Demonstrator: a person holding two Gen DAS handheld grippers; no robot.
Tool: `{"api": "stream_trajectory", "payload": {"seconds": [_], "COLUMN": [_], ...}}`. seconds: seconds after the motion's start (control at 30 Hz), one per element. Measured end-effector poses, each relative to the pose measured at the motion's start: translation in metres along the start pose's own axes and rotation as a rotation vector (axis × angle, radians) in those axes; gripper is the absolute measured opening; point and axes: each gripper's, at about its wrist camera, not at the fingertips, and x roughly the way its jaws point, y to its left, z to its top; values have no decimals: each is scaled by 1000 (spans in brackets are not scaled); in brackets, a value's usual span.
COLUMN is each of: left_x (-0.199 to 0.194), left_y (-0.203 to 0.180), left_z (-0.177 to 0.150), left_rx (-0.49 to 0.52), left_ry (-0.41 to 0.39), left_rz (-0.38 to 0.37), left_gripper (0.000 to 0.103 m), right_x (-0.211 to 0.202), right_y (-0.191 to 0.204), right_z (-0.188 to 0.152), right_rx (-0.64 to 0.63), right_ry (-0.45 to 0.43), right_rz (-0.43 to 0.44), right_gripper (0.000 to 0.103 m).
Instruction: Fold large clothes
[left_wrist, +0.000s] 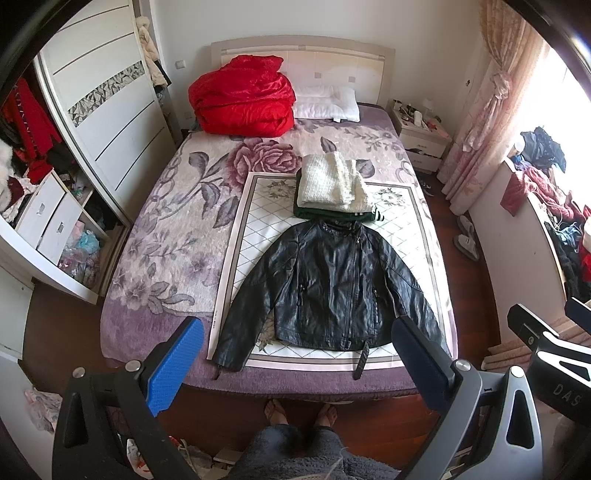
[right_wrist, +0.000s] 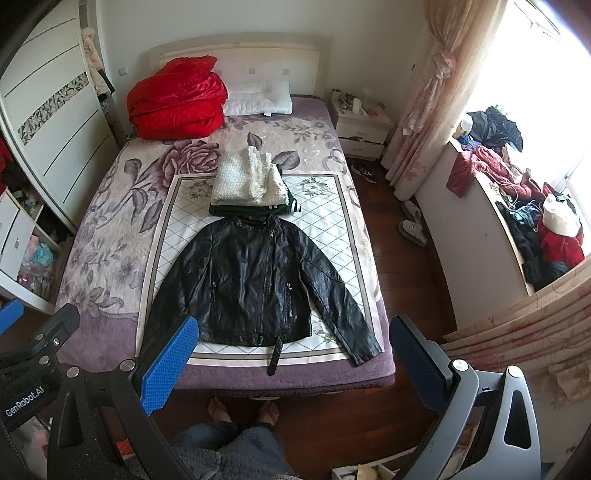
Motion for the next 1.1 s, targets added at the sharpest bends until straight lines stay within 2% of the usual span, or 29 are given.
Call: {"api": "stream_trajectory", "payload": {"seconds": [0.17, 0.23, 0.33, 0.4, 0.47, 0.53, 0.63, 0.77, 0.8, 0.87, 0.93, 1.0, 1.07, 1.1], "left_x": [14, 31, 78, 116, 156, 197, 256, 321, 336, 377, 417, 444, 479, 494], "left_y": [-2, -4, -4, -7, -12, -19, -32, -51, -53, -62, -78, -94, -118, -127], "left_z": [15, 24, 35, 41, 45, 48, 44, 23, 18, 5, -12, -24, -38, -42], "left_rx": [22, 41, 75, 97, 100, 100, 118, 154, 150, 138, 162, 206, 238, 244], "left_ry": [-15, -56, -102, -79, -36, 21, 84, 150, 177, 245, 278, 269, 273, 282], "left_rz": [16, 41, 119, 140, 160, 169, 211, 276, 290, 305, 323, 345, 343, 337], "left_gripper": [103, 103, 103, 103, 103, 103, 103, 103, 103, 103, 103, 103, 103, 103], "right_x": [1, 11, 47, 95, 150, 212, 305, 427, 464, 535, 584, 631, 660, 674], "right_y": [3, 5, -8, -19, -39, -67, -106, -141, -150, -166, -176, -188, -197, -201], "right_z": [6, 9, 13, 14, 7, -11, -50, -106, -123, -162, -189, -221, -247, -262], "right_rx": [36, 55, 135, 227, 356, 541, 757, 971, 1035, 1168, 1274, 1383, 1474, 1548], "right_ry": [37, 42, 49, 77, 143, 239, 354, 440, 468, 540, 549, 533, 524, 507], "right_rz": [28, 22, 16, 37, 96, 150, 172, 250, 281, 283, 291, 261, 197, 179], "right_gripper": [103, 103, 103, 103, 103, 103, 103, 103, 103, 103, 101, 98, 92, 85]}}
